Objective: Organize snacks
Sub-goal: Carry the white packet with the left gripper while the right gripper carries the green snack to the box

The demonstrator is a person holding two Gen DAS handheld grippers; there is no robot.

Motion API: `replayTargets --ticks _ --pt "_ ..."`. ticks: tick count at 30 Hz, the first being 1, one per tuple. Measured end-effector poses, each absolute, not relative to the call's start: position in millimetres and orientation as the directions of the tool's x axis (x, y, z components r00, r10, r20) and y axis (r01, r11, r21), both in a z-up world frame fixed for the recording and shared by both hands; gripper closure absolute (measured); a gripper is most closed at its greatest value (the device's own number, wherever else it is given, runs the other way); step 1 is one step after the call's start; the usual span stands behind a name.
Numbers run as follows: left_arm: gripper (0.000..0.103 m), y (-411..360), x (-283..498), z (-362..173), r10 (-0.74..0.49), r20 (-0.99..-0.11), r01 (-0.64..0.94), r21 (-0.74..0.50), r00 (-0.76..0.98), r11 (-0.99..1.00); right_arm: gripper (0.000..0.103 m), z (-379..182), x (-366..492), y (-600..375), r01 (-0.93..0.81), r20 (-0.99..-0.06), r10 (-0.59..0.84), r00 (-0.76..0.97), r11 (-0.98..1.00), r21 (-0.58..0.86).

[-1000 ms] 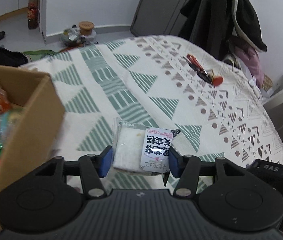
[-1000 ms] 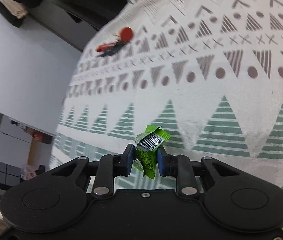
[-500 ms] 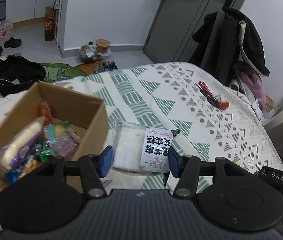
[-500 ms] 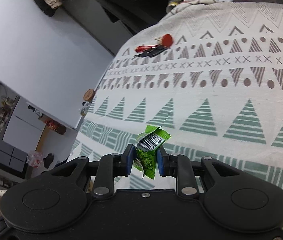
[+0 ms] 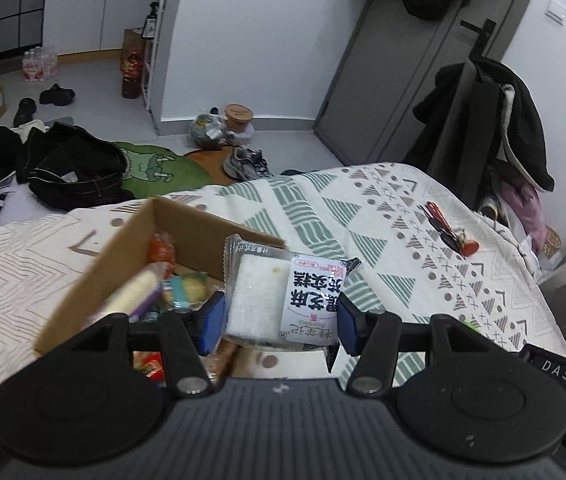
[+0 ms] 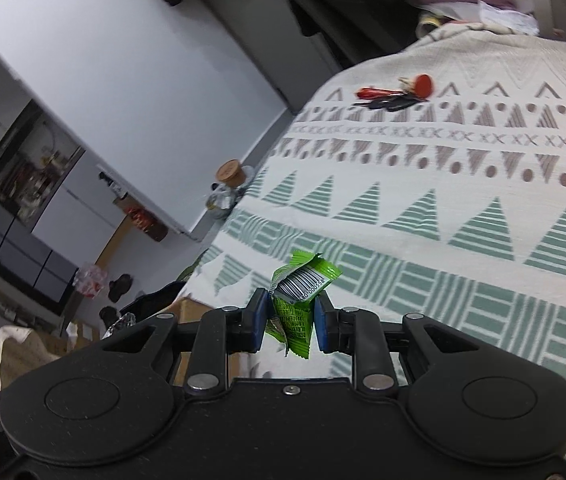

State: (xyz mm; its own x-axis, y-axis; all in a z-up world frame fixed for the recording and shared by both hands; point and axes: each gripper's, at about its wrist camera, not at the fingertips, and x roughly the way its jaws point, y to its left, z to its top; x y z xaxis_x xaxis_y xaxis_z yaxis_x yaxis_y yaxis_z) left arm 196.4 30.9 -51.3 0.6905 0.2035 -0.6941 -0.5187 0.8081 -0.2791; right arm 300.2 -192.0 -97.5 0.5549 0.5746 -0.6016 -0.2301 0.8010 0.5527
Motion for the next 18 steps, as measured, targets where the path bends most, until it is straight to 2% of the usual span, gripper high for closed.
replayTargets --ticks 18 --pt "0.047 95.8 149.3 -41.1 0.255 -0.688 -0.591 -0.306 0.679 0.746 0.079 -80.4 247.7 -114.7 -0.410 -0.560 0.651 0.514 0.759 0.506"
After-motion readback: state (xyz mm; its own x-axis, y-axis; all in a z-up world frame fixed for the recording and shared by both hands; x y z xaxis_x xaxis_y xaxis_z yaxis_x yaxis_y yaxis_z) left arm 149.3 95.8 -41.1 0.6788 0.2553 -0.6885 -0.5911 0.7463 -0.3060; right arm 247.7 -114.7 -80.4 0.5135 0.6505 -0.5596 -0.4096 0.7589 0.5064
